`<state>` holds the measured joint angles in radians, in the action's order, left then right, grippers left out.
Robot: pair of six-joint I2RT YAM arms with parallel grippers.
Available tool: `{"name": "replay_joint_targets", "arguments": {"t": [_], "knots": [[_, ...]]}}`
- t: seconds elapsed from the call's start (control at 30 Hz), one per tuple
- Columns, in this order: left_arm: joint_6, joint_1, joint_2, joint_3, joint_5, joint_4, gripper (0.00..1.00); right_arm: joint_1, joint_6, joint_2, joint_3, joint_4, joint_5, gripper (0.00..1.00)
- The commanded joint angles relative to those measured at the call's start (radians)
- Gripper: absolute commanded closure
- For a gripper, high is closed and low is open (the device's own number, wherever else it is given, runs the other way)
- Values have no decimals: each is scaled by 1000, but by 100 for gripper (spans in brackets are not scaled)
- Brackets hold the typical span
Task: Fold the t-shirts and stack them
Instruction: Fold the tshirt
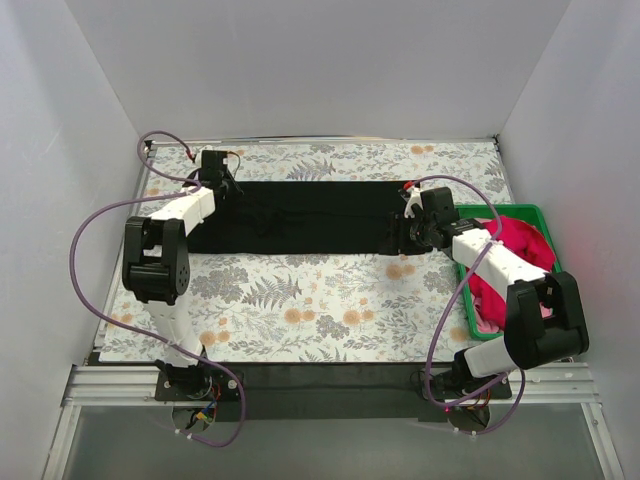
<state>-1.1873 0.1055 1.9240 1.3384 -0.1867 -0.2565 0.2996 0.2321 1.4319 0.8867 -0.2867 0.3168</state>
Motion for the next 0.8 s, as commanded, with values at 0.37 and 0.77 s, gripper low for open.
{"name": "replay_joint_targets", "arguments": {"t": [0.37,0.77], "knots": [[-47,77,15,-45,20,-73,80,-1,-16,58,77,34,-22,50],[-116,99,-141,11,-151,-213,52,1,-34,163,205,14,-111,50]]}}
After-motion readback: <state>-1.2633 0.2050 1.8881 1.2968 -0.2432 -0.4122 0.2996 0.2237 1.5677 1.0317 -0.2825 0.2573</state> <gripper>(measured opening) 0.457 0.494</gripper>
